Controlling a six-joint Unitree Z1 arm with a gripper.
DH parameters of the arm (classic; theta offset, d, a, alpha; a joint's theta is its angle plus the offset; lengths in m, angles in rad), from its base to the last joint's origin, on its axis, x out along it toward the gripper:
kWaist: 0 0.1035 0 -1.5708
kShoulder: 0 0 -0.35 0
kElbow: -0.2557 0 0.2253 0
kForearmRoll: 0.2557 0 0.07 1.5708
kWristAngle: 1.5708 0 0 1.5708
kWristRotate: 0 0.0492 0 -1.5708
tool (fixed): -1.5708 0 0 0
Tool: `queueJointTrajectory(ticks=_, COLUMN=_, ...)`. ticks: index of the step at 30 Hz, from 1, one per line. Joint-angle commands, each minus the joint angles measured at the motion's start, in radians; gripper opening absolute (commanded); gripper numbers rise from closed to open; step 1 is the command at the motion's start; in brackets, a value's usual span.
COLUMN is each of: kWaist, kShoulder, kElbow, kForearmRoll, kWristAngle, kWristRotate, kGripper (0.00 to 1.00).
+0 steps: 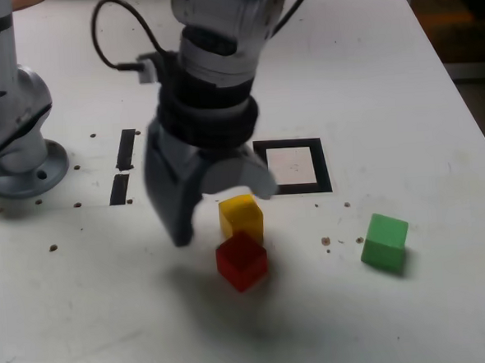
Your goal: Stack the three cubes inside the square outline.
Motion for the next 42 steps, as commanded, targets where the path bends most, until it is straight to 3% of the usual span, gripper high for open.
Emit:
queueJointTrajectory(ticks=1, kWaist=-0.003, kShoulder=0.021, kElbow=0.009, kForearmRoll=-0.023, kWristAngle=-0.011, kWristRotate=0.008, kGripper=0.95)
queueJointTrajectory(ticks=13, kWaist=-0.007, kShoulder=0.107, kElbow=-0.024, kForearmRoll=-0.096, kWristAngle=-0.063, kWristRotate=0.085, kGripper=0.92)
queueJointTrajectory(ticks=19, kWaist=-0.007, kShoulder=0.124, kElbow=0.0, kForearmRoll=-0.136, kWristAngle=-0.076, kWristRotate=0.091, kGripper=0.85)
queueJointTrajectory(ticks=29, kWaist=-0.007, kShoulder=0.142, kElbow=0.04, kForearmRoll=-0.197, kWristAngle=-0.079, kWristRotate=0.092, kGripper=0.52)
queueJointTrajectory(ticks=36, kWaist=-0.007, kShoulder=0.137, kElbow=0.039, kForearmRoll=-0.204, kWristAngle=-0.042, kWristRotate=0.088, kGripper=0.27)
queueJointTrajectory(ticks=39, kWaist=-0.007, kShoulder=0.125, kElbow=0.023, kForearmRoll=-0.181, kWristAngle=-0.021, kWristRotate=0.088, kGripper=0.2)
queueJointTrajectory(ticks=42, kWaist=-0.007, kShoulder=0.101, kElbow=-0.019, kForearmRoll=-0.103, kWristAngle=-0.01, kWristRotate=0.086, kGripper=0.16)
